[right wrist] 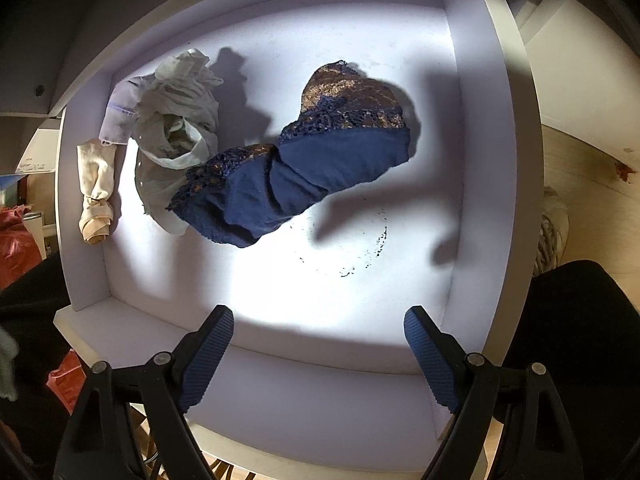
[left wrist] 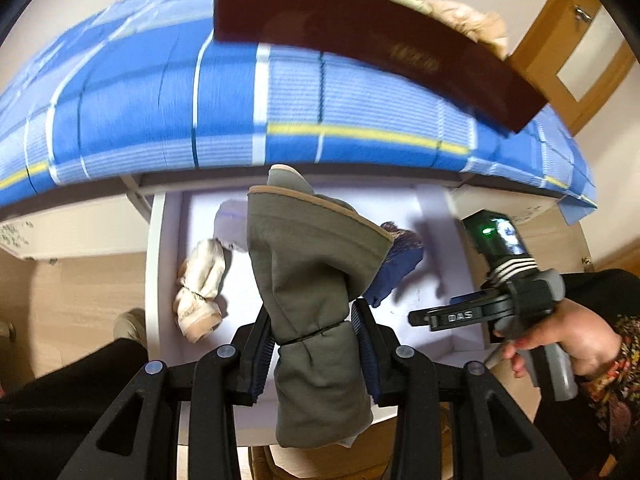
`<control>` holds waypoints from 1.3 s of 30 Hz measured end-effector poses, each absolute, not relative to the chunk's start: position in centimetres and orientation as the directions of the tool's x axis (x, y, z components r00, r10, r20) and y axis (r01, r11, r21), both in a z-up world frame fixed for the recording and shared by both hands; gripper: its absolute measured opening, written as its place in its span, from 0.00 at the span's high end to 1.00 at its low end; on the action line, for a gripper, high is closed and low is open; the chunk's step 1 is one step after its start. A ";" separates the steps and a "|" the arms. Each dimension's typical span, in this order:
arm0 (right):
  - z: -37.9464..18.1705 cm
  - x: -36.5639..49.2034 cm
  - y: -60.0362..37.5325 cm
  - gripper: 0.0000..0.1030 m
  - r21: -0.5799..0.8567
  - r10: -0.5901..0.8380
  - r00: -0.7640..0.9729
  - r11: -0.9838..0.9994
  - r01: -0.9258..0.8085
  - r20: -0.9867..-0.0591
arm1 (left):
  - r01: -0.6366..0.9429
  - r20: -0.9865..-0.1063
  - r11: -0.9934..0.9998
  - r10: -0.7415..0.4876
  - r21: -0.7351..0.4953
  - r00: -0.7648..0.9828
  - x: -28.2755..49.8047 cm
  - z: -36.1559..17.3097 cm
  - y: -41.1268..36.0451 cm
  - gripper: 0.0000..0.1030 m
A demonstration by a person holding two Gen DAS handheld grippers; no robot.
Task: Organize soft objects
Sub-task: 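Lift the sage green item out of the drawer with the left gripper, then carry the sage green item over the gold tray with the left gripper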
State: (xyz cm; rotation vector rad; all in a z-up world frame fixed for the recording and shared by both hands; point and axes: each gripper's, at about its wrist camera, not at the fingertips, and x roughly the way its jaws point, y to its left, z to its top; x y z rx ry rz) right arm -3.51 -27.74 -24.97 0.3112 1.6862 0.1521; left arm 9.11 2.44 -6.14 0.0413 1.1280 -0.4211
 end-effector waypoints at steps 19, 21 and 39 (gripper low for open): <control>-24.6 -3.4 -28.0 0.15 0.292 0.306 -0.101 0.948 0.130 -0.947 | 0.475 -0.765 0.851 -0.456 -0.224 0.455 10.3 5.6 -1.6 0.64; -24.6 -3.5 -28.1 0.15 0.293 0.306 -0.098 0.947 0.132 -0.947 | 0.478 -0.758 0.848 -0.464 -0.230 0.458 11.3 6.6 -2.3 0.64; -23.9 -3.3 -28.3 0.15 0.321 0.334 -0.086 0.937 0.138 -0.939 | 0.395 -0.786 0.871 -0.455 -0.293 0.419 20.9 8.7 -7.7 0.64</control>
